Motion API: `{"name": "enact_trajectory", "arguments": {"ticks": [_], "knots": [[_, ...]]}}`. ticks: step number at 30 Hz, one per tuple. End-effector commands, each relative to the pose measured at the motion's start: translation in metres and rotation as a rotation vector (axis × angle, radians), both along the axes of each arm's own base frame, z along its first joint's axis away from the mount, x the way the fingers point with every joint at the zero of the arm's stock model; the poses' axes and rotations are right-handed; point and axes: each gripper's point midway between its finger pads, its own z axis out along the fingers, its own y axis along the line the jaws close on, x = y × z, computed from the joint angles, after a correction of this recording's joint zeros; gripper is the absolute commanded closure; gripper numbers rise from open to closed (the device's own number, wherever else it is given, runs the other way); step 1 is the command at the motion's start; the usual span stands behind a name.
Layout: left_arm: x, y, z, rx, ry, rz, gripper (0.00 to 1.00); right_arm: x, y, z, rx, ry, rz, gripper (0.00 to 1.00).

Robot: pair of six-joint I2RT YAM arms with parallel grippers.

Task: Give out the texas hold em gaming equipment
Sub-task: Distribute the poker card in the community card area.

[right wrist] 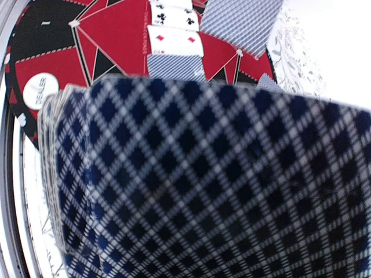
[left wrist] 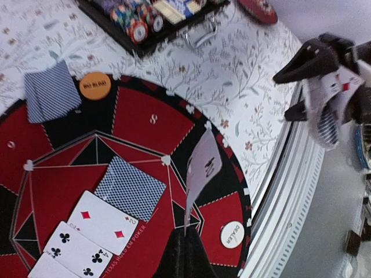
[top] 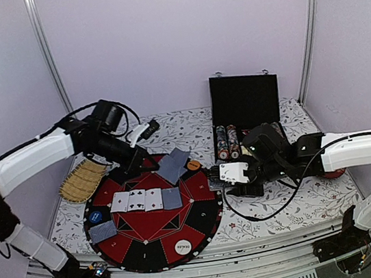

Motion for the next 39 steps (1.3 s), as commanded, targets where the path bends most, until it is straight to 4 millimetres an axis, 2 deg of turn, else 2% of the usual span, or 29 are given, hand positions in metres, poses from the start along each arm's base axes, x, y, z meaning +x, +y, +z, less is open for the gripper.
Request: {"name": "enact_trajectory", "arguments": {"ticks": [1, 8, 12, 15, 18, 23, 26, 29, 35, 39], "knots": [[-0.01, -0.01, -0.045, 0.105, 0.145, -0.157, 1.0, -0.006, -0.016, -0.005, -0.023, 0.024, -0.03, 0.46], [-0.017, -0.055, -0.084, 0.226, 0.153, -0.345, 1.0, -0.007, -0.022, -0.007, -0.035, 0.034, -0.052, 0.46], [-0.008, -0.058, -0.135, 0.377, 0.211, -0.364, 1.0, -0.008, -0.025, -0.005, -0.031, 0.034, -0.057, 0.46], [-0.001, -0.06, -0.159, 0.473, 0.21, -0.377, 1.0, -0.01, -0.025, -0.002, -0.022, 0.034, -0.055, 0.46], [0.013, -0.061, -0.174, 0.583, 0.152, -0.366, 1.0, -0.01, -0.025, -0.001, -0.015, 0.032, -0.055, 0.46], [0.044, -0.07, -0.184, 0.674, 0.033, -0.305, 1.0, -0.01, -0.024, 0.001, -0.009, 0.034, -0.053, 0.46], [0.05, -0.077, -0.187, 0.69, -0.037, -0.316, 1.0, -0.01, -0.025, 0.001, -0.006, 0.032, -0.053, 0.46], [0.052, -0.082, -0.189, 0.692, -0.074, -0.336, 1.0, -0.01, -0.024, 0.001, -0.004, 0.032, -0.051, 0.46], [0.051, -0.072, -0.199, 0.766, -0.129, -0.399, 1.0, -0.011, -0.024, 0.002, -0.002, 0.031, -0.051, 0.46], [0.046, -0.067, -0.199, 0.768, -0.142, -0.435, 1.0, -0.011, -0.025, 0.002, -0.006, 0.033, -0.054, 0.46]]}}
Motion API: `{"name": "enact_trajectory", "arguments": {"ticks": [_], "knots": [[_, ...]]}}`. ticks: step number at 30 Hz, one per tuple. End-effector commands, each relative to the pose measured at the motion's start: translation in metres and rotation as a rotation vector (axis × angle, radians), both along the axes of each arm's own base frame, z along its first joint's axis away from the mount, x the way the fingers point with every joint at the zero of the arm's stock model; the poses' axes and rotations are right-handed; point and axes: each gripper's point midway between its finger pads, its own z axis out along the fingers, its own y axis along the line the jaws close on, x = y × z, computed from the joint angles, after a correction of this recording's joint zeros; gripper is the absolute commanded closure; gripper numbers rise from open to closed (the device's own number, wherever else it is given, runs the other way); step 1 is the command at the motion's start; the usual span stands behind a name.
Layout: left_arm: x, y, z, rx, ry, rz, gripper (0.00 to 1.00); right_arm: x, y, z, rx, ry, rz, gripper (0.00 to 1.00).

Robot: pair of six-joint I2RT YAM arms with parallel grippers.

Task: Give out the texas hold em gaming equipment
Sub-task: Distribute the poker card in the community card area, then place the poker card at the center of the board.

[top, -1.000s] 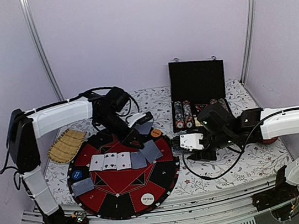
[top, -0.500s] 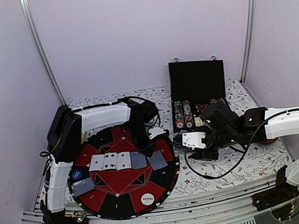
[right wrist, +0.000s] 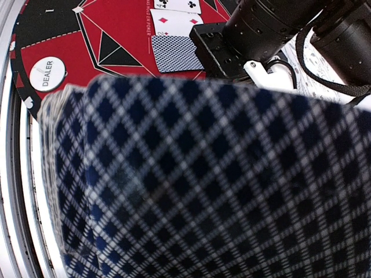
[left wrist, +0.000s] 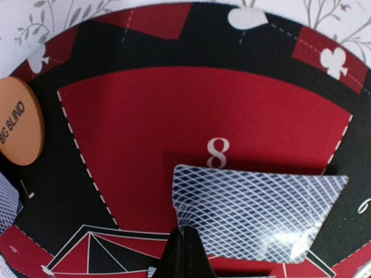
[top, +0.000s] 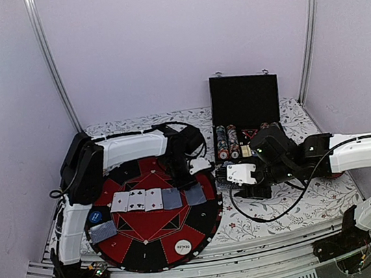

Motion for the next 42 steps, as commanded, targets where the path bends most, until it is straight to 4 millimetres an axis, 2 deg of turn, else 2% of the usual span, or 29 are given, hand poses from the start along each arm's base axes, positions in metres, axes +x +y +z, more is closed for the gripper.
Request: {"name": "enact_trajectory", "arguments": {"ticks": [1, 5, 18, 25, 27, 31, 35, 38, 42], "knots": [[-0.006, 0.009, -0.006, 0.035, -0.02, -0.073, 1.0, 0.0, -0.002, 0.007, 0.026, -0.006, -0.011, 0.46], [-0.005, 0.015, -0.003, 0.038, -0.048, -0.084, 1.0, 0.0, -0.002, 0.007, 0.026, -0.006, -0.011, 0.46], [0.003, 0.014, -0.005, 0.035, -0.068, -0.045, 1.0, 0.0, -0.002, 0.007, 0.026, -0.007, -0.01, 0.46], [0.008, 0.013, 0.001, 0.021, -0.082, -0.02, 0.99, -0.001, -0.004, 0.004, 0.016, -0.001, -0.01, 0.46], [0.009, 0.01, 0.005, 0.006, -0.085, -0.007, 0.76, -0.002, -0.005, 0.002, 0.008, 0.003, -0.011, 0.46], [0.013, 0.0, 0.022, -0.053, -0.11, 0.002, 0.5, -0.003, -0.007, -0.002, -0.009, 0.014, -0.011, 0.46], [0.023, -0.01, 0.049, -0.117, -0.168, 0.014, 0.45, -0.01, -0.015, -0.015, -0.041, 0.032, 0.003, 0.45], [0.029, -0.017, 0.079, -0.185, -0.216, 0.042, 0.38, -0.016, -0.024, -0.036, -0.098, 0.049, 0.026, 0.44], [0.028, -0.019, 0.123, -0.303, -0.257, 0.113, 0.35, -0.021, -0.042, -0.067, -0.193, 0.109, 0.045, 0.44]]}}
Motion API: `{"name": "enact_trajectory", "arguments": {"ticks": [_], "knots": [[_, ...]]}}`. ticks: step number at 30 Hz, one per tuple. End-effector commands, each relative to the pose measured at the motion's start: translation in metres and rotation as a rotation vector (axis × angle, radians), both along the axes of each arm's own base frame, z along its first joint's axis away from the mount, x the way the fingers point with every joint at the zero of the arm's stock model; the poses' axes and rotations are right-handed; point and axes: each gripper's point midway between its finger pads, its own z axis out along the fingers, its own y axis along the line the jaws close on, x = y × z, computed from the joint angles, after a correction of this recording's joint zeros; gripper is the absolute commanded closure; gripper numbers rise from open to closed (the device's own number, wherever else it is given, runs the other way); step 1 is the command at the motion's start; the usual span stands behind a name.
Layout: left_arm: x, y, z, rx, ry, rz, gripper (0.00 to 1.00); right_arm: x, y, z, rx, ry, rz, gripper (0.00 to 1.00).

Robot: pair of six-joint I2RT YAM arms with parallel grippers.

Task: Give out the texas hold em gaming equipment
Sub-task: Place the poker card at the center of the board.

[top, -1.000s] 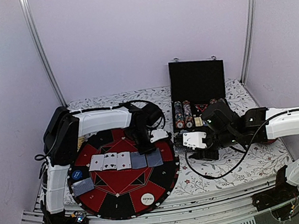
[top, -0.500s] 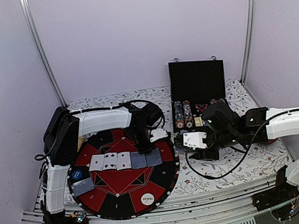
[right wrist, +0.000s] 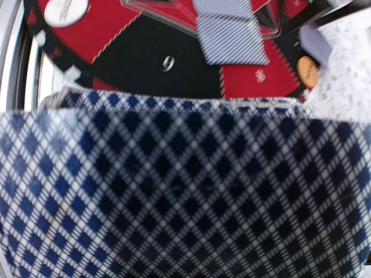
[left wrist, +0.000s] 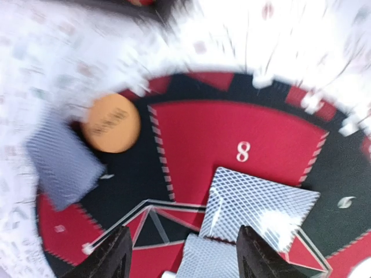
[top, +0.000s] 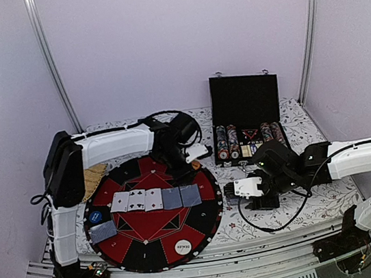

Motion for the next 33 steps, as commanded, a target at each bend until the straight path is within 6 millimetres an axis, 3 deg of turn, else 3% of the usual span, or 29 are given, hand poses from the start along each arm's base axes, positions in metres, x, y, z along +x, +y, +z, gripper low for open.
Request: {"name": "enact_trajectory", "arguments": {"ticks": [1, 2, 4, 12, 21, 25, 33], "knots": [[0.006, -0.013, 0.081, -0.223, -0.095, 0.078, 0.35, -0.008, -0.02, -0.031, -0.102, 0.074, 0.026, 0.43], [0.0, -0.009, 0.1, -0.267, -0.111, 0.088, 0.34, -0.008, -0.025, -0.037, -0.124, 0.09, 0.028, 0.43], [-0.012, 0.001, 0.117, -0.325, -0.124, 0.104, 0.33, -0.012, -0.031, -0.047, -0.152, 0.135, 0.033, 0.43], [-0.047, 0.052, 0.128, -0.411, -0.154, 0.192, 0.29, -0.013, -0.06, -0.07, -0.243, 0.241, 0.027, 0.43], [-0.048, 0.104, 0.168, -0.545, -0.244, 0.291, 0.2, -0.005, -0.078, -0.096, -0.314, 0.294, -0.001, 0.43], [-0.044, 0.11, 0.177, -0.566, -0.256, 0.311, 0.19, -0.002, -0.085, -0.11, -0.382, 0.31, -0.013, 0.43], [-0.039, 0.11, 0.172, -0.546, -0.248, 0.32, 0.19, 0.005, -0.095, -0.121, -0.472, 0.31, -0.045, 0.38]]}}
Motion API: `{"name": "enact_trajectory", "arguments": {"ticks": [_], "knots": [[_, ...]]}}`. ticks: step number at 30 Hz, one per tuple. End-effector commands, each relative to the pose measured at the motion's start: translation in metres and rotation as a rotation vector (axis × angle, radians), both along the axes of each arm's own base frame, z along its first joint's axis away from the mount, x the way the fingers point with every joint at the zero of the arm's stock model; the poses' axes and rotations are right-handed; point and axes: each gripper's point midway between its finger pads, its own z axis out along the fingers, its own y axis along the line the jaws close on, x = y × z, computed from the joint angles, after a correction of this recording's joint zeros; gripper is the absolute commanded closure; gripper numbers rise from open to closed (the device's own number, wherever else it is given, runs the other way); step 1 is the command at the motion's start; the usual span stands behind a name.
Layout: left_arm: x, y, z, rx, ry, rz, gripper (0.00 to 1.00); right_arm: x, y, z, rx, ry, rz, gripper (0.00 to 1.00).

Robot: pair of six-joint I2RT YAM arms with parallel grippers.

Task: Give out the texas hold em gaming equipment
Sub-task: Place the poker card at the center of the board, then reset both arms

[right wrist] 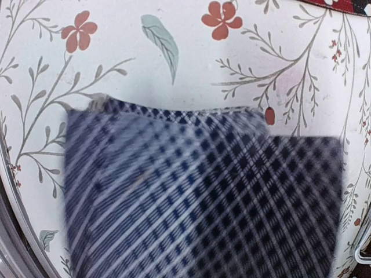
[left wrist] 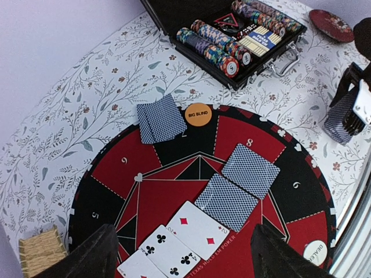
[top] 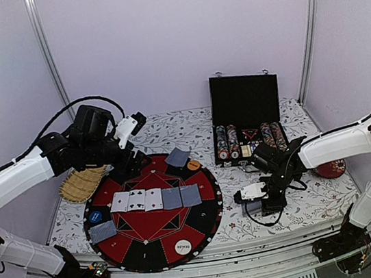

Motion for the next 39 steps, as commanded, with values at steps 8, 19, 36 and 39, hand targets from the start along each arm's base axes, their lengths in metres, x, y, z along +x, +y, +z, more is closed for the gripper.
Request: {"name": "enact_trajectory", "arguments": {"ticks": [8, 19, 36, 39], "knots": [[0.006, -0.001, 0.002, -0.002, -0.002, 0.007, 0.19, 0.002, -0.035, -0.03, -0.217, 0.009, -0.017, 0.22], [0.007, 0.0, 0.002, -0.002, -0.001, 0.01, 0.18, 0.007, -0.037, -0.01, -0.215, -0.058, -0.03, 0.01], [0.089, 0.165, 0.023, -0.26, -0.16, 0.663, 0.02, 0.124, -0.008, 0.318, 1.025, -0.613, -0.638, 0.01], [0.088, 0.236, 0.012, -0.296, -0.254, 0.932, 0.02, 0.155, -0.079, 0.315, 1.111, -0.708, -0.886, 0.01]]}}
